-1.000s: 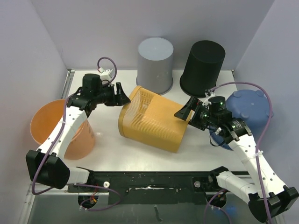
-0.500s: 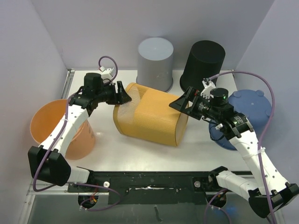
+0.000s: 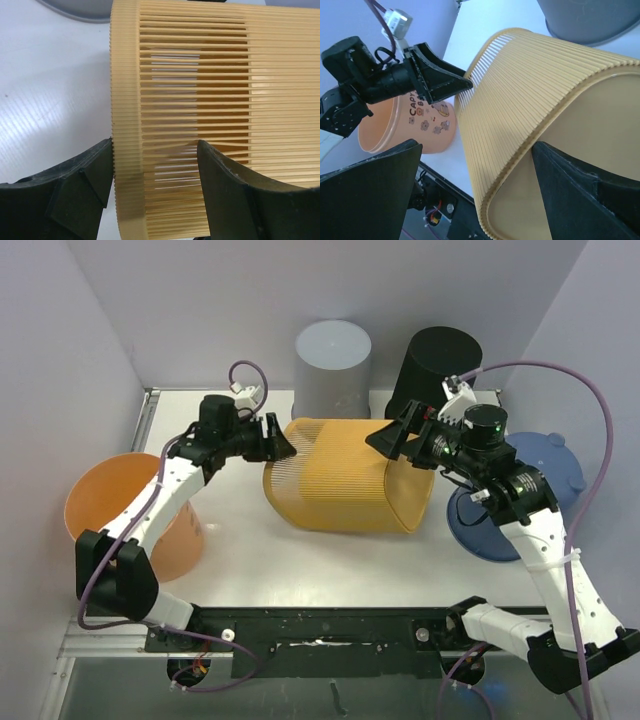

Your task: Turn the large container upside down

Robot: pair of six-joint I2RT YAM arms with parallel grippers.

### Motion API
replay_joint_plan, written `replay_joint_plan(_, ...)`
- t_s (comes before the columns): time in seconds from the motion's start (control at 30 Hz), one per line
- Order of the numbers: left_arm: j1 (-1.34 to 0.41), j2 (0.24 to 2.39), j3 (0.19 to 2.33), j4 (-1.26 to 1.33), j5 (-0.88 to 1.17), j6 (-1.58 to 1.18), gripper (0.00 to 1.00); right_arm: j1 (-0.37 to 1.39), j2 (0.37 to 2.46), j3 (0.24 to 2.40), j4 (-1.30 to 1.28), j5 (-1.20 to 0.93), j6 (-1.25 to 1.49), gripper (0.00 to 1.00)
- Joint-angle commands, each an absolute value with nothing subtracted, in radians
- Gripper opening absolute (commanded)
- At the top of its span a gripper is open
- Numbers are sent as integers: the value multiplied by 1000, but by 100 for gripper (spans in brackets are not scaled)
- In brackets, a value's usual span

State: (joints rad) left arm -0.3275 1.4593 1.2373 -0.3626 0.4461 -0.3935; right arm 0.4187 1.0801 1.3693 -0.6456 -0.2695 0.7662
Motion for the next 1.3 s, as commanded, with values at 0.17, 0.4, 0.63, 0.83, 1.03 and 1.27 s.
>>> replay_joint_plan(0.17, -475, 1581, 1269, -220, 531, -450, 61, 431, 1135, 1481, -488, -323, 697, 98)
replay_joint_plan(0.4, -512, 1654, 1284, -153, 550, -485, 61, 431, 1173, 1487, -469, -309, 677, 98)
replay_joint_plan(0.63, -528, 1692, 1289, -126, 555, -500, 61, 434, 1207, 1487, -405, -333, 691, 98)
replay_joint_plan(0.83, -520, 1665, 1354, -213, 516, -456, 61, 434, 1223, 1521, -483, -295, 657, 98)
replay_joint_plan(1.03, -489, 1585, 1516, -440, 355, -350, 61, 433, 1203, 1587, -610, -125, 552, 98)
replay_joint_plan(1.27, -469, 1427, 1653, -660, 131, -285, 62, 431, 1244, 1618, -676, 49, 476, 98)
